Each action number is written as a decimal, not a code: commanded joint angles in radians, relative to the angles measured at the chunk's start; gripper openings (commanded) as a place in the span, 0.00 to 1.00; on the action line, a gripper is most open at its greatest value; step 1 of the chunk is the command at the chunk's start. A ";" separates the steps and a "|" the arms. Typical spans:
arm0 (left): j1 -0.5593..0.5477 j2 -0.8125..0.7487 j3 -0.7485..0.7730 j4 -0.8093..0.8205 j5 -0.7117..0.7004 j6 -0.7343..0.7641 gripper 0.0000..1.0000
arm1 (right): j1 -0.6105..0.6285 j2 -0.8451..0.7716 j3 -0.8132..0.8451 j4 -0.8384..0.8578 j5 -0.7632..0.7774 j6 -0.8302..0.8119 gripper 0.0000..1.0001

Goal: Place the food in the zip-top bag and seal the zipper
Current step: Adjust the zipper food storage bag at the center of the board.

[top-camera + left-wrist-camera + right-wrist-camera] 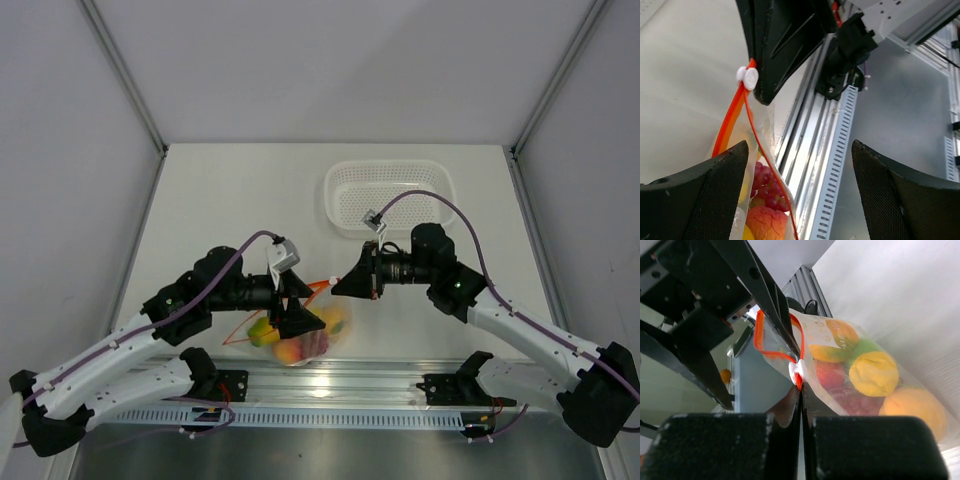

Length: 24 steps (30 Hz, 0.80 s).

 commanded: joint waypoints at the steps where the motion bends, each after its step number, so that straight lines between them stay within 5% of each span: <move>1: -0.032 0.027 0.037 0.022 -0.174 0.042 0.86 | -0.017 -0.025 0.003 0.058 -0.002 0.069 0.00; 16: -0.041 -0.046 -0.040 0.100 -0.398 0.123 0.87 | -0.023 -0.061 -0.016 0.033 -0.073 0.035 0.00; 24: -0.041 0.038 0.002 0.115 -0.257 0.209 0.86 | -0.023 -0.075 -0.028 0.041 -0.096 0.032 0.00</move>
